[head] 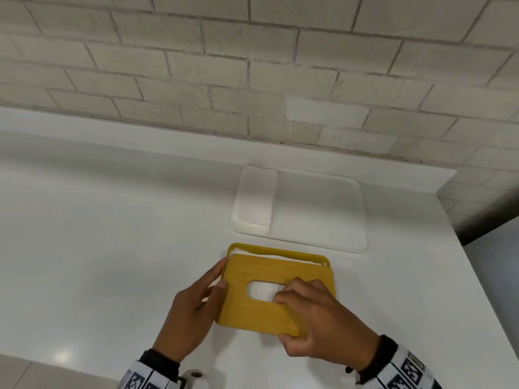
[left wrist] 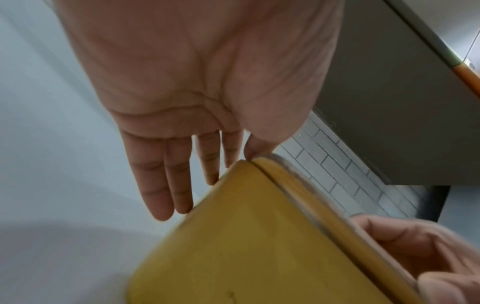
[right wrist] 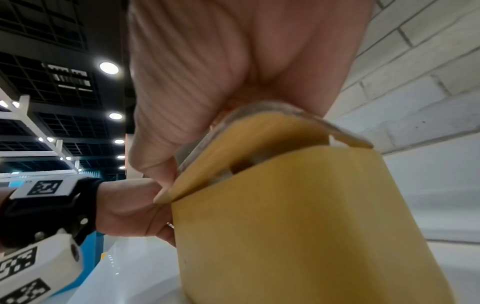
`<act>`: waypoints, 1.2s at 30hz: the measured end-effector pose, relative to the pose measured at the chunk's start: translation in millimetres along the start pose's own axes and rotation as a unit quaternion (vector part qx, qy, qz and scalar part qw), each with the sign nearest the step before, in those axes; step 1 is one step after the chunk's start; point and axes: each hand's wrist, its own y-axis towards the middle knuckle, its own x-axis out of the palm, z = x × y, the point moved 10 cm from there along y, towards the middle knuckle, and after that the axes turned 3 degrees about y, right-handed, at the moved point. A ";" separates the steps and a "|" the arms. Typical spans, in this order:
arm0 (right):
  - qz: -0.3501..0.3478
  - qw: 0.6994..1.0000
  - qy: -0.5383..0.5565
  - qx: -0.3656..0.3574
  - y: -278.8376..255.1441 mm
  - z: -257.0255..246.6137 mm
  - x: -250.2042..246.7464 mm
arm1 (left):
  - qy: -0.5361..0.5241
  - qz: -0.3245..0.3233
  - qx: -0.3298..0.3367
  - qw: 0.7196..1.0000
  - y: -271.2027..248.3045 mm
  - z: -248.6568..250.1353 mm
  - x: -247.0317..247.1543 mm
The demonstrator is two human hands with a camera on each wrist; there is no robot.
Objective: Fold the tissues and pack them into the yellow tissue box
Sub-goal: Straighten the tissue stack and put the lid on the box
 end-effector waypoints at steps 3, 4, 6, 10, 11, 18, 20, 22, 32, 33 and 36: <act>-0.042 0.998 0.037 0.024 4.7 10.3 7.2 | -0.003 0.005 -0.016 1.000 -1.1 -4.4 -0.1; -0.055 0.997 0.047 0.032 6.1 14.3 9.5 | 0.000 0.006 -0.019 1.000 -0.5 -5.4 -0.1; -0.068 0.996 0.050 0.039 9.9 20.5 11.9 | 0.001 0.008 -0.026 1.000 0.4 -7.4 -0.1; -0.063 0.996 0.052 0.041 13.8 27.8 12.8 | -0.002 0.006 -0.028 1.000 1.0 -9.5 0.4; -0.057 0.996 0.055 0.039 14.4 28.7 12.2 | -0.004 0.009 -0.027 1.000 1.2 -10.2 0.1; -0.018 0.997 0.070 0.018 17.4 28.4 6.5 | -0.009 0.002 -0.019 1.000 1.9 -13.2 -0.4; 0.003 0.998 0.069 0.001 18.8 26.3 2.5 | -0.011 0.002 -0.013 1.000 2.2 -12.5 -0.3; 0.025 0.996 0.080 -0.015 20.1 25.9 -2.0 | -0.012 0.002 -0.008 1.000 2.1 -12.3 0.1; 0.148 0.989 0.018 0.000 6.3 32.6 -21.8 | -0.034 -0.035 -0.012 0.999 1.5 -15.6 5.5; 0.171 0.984 0.043 0.039 -1.9 42.4 -24.1 | -0.038 -0.039 -0.011 0.998 1.2 -15.0 6.2; 0.193 0.951 0.186 0.154 -25.7 74.4 -15.3 | -0.048 -0.057 -0.011 0.997 0.7 -16.6 8.7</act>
